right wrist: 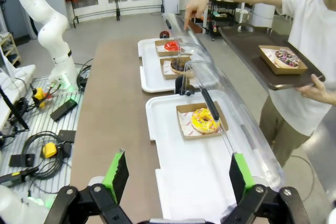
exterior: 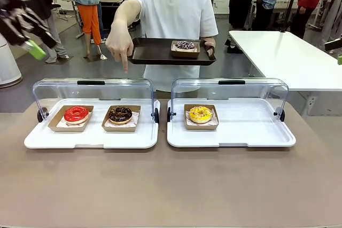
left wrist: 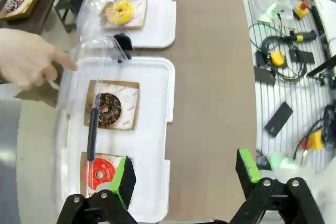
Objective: Provide the desired donut to the person.
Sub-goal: Pick up and lift the Paper togo box containing the Donut pointed at by the person.
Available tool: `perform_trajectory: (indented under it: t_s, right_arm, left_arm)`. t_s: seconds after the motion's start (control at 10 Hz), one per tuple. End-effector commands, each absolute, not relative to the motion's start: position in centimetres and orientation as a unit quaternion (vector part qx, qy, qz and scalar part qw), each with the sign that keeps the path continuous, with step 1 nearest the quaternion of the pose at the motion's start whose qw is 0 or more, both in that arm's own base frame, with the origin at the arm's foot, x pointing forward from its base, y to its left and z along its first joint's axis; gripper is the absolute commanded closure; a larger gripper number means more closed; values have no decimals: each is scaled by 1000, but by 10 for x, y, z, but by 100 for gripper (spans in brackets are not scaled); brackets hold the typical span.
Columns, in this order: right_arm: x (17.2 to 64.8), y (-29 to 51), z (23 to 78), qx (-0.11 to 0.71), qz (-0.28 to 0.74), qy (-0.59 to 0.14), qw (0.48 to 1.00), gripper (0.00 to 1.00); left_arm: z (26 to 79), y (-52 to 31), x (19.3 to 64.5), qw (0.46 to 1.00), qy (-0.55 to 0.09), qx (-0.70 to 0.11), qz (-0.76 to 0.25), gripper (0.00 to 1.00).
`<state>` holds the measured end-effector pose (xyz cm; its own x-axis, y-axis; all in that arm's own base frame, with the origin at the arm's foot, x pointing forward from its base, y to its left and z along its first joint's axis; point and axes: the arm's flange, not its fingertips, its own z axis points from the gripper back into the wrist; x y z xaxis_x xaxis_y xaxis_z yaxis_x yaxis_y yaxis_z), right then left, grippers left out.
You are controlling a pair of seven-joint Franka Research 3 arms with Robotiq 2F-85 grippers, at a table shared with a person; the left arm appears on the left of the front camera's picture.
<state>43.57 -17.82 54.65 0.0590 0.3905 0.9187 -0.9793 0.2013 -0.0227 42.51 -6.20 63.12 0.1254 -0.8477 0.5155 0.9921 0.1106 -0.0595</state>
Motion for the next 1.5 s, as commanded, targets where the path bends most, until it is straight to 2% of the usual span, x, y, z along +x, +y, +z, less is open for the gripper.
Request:
perform_trajectory:
  t_s: [0.0, 0.1, 0.3, 0.6, 0.8, 0.9, 1.4]
  right_arm:
    - [437, -179, 547, 343, 527, -443, 639, 0]
    - [437, -179, 547, 343, 527, -443, 639, 0]
    - [437, -179, 547, 343, 527, -443, 639, 0]
    - [437, -179, 547, 343, 527, -443, 639, 0]
    - [437, -179, 547, 343, 527, -443, 639, 0]
    - [437, -179, 547, 343, 527, -443, 639, 0]
    - [437, -179, 547, 343, 527, -443, 639, 0]
  left_arm:
    - [595, -112, 455, 724, -86, -118, -675, 0]
    - [567, -142, 463, 716, -42, -68, -694, 0]
    - [504, -185, 469, 697, 4, 2, -717, 0]
    - [441, -210, 478, 684, 34, 7, -729, 0]
    - [425, -213, 479, 683, 16, 10, -730, 0]
    - [426, -213, 479, 674, 38, 0, -738, 0]
    - [426, -213, 479, 674, 38, 0, -738, 0]
